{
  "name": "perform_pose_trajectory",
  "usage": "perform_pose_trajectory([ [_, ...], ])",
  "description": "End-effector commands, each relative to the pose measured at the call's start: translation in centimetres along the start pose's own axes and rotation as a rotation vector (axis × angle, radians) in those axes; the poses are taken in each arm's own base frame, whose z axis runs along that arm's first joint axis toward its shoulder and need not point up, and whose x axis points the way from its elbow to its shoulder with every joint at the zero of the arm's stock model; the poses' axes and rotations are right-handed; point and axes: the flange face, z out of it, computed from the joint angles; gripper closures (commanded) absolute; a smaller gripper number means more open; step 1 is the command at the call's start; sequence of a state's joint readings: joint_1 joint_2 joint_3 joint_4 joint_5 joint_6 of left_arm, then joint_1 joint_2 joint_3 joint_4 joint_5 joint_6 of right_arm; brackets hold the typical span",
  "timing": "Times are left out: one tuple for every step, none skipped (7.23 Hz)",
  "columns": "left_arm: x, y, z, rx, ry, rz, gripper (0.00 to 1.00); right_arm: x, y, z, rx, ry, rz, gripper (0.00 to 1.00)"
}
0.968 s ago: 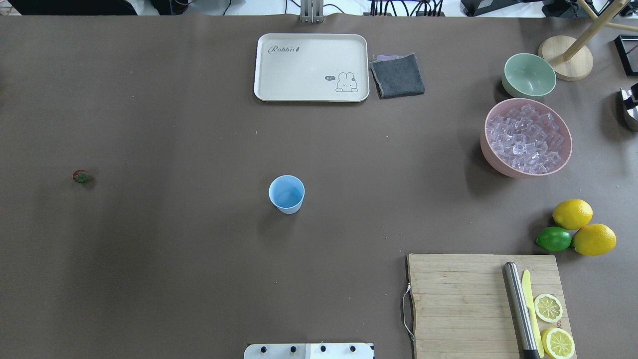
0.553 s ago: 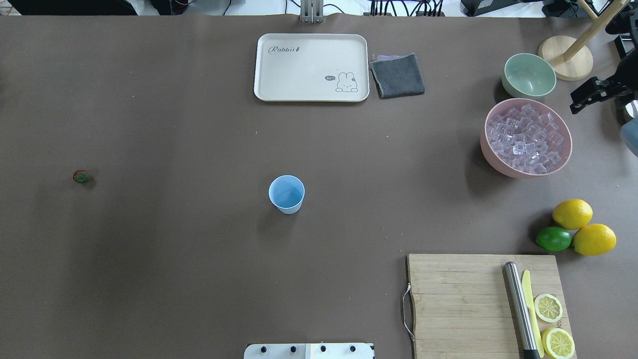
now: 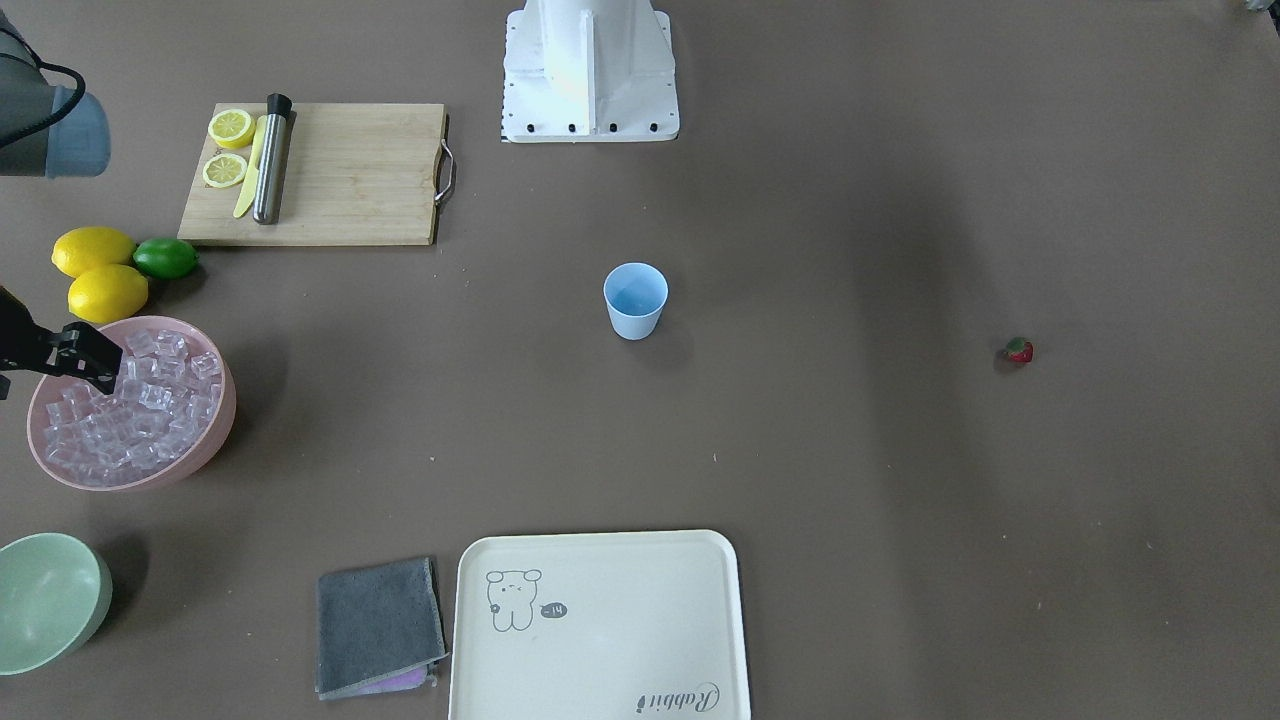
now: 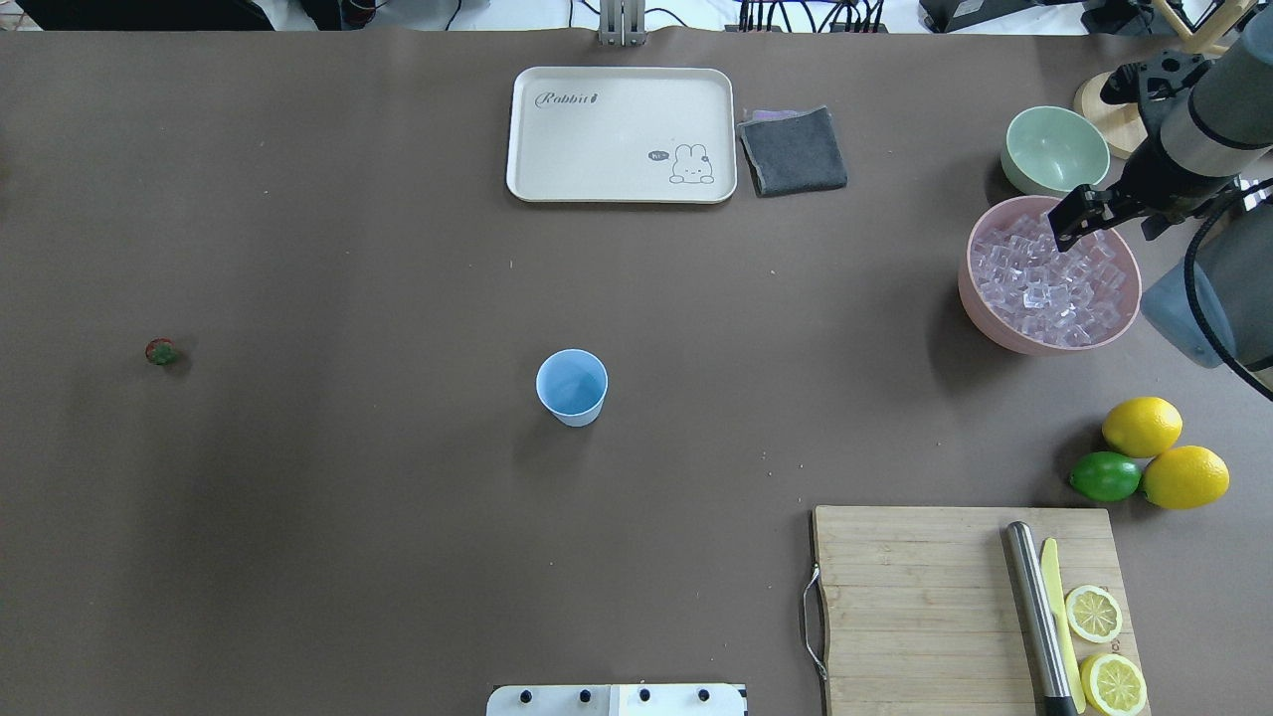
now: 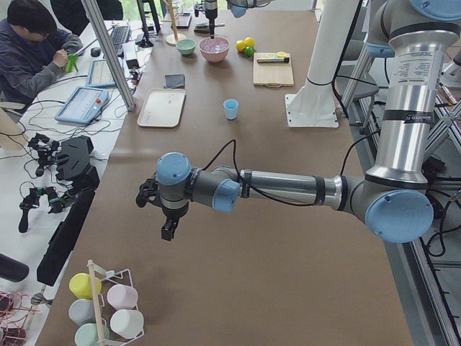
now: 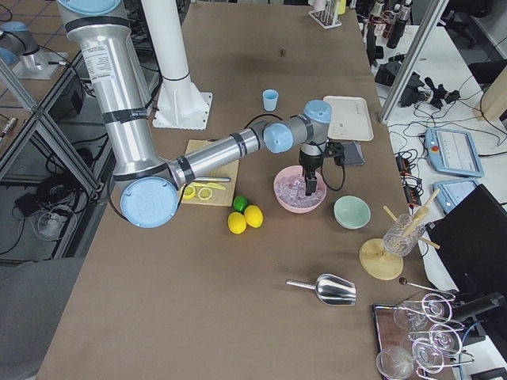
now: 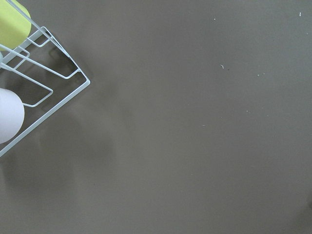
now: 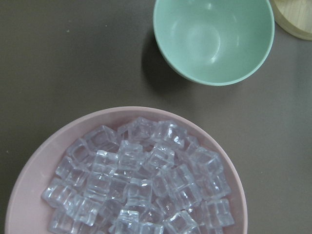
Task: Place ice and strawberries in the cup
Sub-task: 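Move the right gripper over the pink bowl and lower into the ice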
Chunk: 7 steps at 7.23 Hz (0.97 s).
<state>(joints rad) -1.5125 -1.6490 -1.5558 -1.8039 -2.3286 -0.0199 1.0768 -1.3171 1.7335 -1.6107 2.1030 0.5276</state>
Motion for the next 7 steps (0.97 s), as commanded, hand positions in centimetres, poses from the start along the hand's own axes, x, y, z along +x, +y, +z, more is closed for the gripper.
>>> perform_pose_trajectory([
  [0.0,0.0,0.0,0.0,0.0,0.0,0.03,-2.4,0.6,1.4,-0.012,0.016,-0.008,0.01],
  [-0.1,-0.1,0.2,-0.002,0.0,0.0,0.02,-3.2,0.5,1.6,-0.01,0.019,-0.017,0.01],
  [-0.1,-0.2,0.3,0.018,0.001,0.019,0.03,-4.3,0.8,2.4,-0.007,0.044,-0.033,0.01],
  [-0.6,-0.1,0.9,0.019,0.001,0.02,0.03,-4.7,0.7,3.3,0.003,0.081,-0.041,0.01],
  [-0.6,-0.1,0.9,0.027,0.002,0.028,0.03,-4.7,0.8,3.8,-0.006,0.085,-0.042,0.02],
  [-0.3,-0.2,1.3,0.021,0.004,0.034,0.02,-4.7,0.9,4.2,-0.01,0.093,-0.045,0.03],
  [0.1,-0.2,1.5,0.019,0.007,0.042,0.02,-4.5,1.1,5.1,-0.018,0.115,-0.045,0.07],
])
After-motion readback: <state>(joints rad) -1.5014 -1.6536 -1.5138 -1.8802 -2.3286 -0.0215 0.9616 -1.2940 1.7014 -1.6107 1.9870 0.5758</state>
